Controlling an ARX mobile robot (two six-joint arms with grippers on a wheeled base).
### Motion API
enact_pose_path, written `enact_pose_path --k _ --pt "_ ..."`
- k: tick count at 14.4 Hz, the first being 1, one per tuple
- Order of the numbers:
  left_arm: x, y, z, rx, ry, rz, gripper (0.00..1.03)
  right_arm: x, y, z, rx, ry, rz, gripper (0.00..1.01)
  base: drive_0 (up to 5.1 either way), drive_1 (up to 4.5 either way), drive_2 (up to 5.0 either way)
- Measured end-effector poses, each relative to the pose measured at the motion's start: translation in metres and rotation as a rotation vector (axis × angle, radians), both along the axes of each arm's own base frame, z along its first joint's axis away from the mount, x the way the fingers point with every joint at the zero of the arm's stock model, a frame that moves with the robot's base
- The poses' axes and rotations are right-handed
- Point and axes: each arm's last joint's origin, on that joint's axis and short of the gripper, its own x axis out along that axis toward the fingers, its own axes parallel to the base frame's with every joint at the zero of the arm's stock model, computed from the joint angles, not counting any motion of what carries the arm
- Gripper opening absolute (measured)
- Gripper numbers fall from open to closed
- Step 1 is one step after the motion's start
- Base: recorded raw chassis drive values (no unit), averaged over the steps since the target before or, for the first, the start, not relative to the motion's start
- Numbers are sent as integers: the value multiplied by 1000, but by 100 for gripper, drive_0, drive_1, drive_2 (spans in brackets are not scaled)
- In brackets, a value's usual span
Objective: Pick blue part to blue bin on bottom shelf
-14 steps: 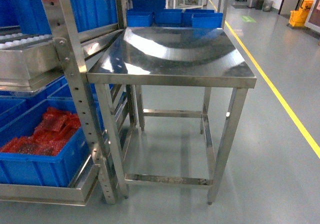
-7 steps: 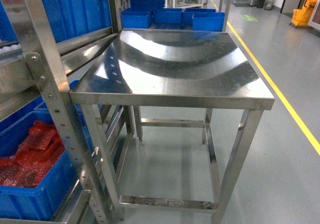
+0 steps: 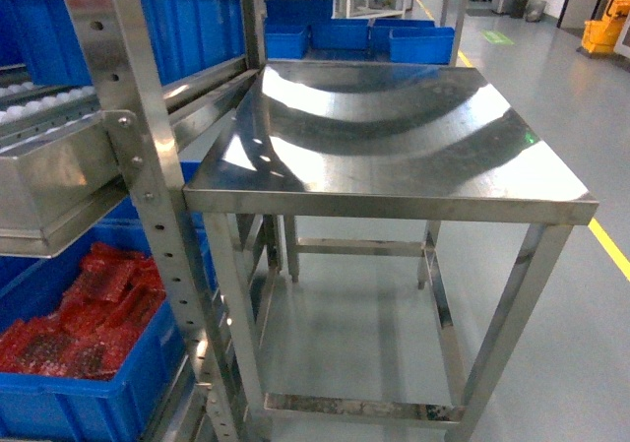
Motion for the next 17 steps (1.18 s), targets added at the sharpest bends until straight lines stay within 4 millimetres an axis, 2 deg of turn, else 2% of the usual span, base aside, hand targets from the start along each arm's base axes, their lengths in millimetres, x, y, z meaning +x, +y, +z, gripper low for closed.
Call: enact_pose_path --k 17 --pt "0 0 0 -1 -1 2 43 0 0 0 0 1 0 98 -498 243 243"
